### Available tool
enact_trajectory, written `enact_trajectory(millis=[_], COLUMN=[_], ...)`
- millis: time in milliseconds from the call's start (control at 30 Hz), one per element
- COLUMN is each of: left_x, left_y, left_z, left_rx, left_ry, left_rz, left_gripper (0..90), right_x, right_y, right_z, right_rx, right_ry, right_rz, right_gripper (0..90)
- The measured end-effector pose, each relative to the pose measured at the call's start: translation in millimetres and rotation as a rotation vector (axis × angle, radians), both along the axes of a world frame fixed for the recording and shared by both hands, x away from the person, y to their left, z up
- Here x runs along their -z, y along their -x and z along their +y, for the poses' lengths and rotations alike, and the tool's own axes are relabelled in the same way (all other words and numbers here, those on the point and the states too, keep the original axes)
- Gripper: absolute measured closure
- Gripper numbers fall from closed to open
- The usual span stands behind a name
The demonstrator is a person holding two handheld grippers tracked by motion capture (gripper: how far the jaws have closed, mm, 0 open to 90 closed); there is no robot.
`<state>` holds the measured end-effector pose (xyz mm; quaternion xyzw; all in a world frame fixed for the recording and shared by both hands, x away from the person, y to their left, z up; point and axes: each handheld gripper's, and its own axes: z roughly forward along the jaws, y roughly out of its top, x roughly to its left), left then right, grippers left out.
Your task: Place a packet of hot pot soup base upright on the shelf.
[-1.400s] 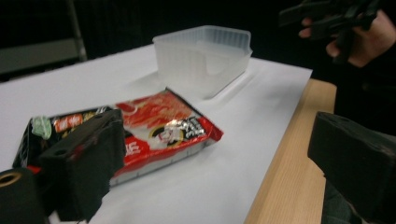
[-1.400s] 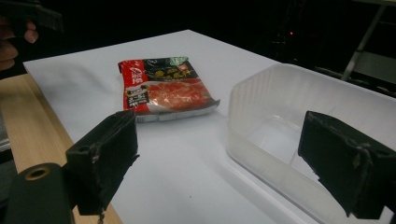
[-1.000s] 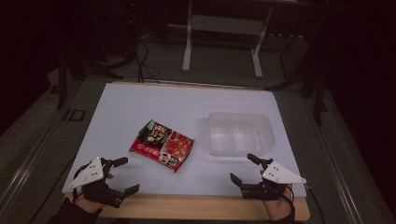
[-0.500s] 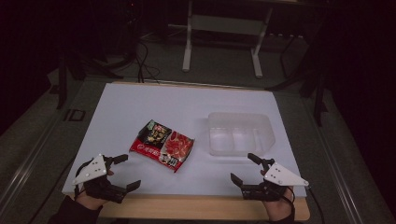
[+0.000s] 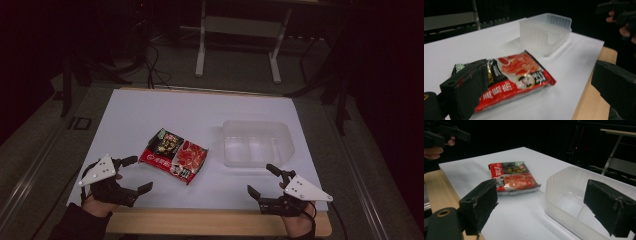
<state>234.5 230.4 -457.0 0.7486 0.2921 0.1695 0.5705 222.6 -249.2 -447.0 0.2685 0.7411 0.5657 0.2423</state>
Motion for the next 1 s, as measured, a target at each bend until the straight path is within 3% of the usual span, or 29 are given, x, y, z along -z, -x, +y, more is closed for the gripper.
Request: enact_trajectory(millis=[133, 300, 433, 633, 700, 767, 900, 1000], left_x=[-5.8, -10.2, -11.6, -10.6, -8.7, -6.4, 0.3, 7.3], left_y=[-8.3, -19.4, -29.5, -44.2, -49.9, -54.1, -67.0, -75.1], left_z=[0.5, 3.9, 5.9, 7.4, 6.9, 6.1, 6.9, 8.0], left_rx=[-0.002, -0.056, -0.054, -0.09, -0.102, -0.137, -0.149, -0.187], left_ry=[-0.01, -0.021, -0.012, -0.014, -0.035, -0.073, -0.084, -0.108], left_rz=[0.001, 0.015, 0.057, 0.09, 0.106, 0.094, 0.149, 0.155], left_gripper=[2.0, 3.0, 3.0, 3.1, 3.1, 3.1, 3.1, 3.1], right_x=[-1.0, -1.9, -2.3, -2.1, -2.0, -1.7, -1.6, -1.2], right_y=[0.8, 2.4, 2.6, 2.7, 2.6, 2.4, 2.3, 2.1], right_z=[0.5, 2.0, 2.0, 3.1, 3.2, 3.4, 3.3, 3.9], right_rx=[0.005, 0.009, 0.007, 0.006, 0.008, 0.011, 0.008, 0.003], right_ry=[0.007, 0.012, 0.003, 0.009, 0.02, 0.021, 0.02, 0.02], right_rz=[-0.009, -0.011, -0.004, -0.008, -0.018, -0.014, -0.011, -0.006], right_gripper=[11.6, 11.6, 11.5, 11.5, 11.5, 11.5, 11.5, 11.5])
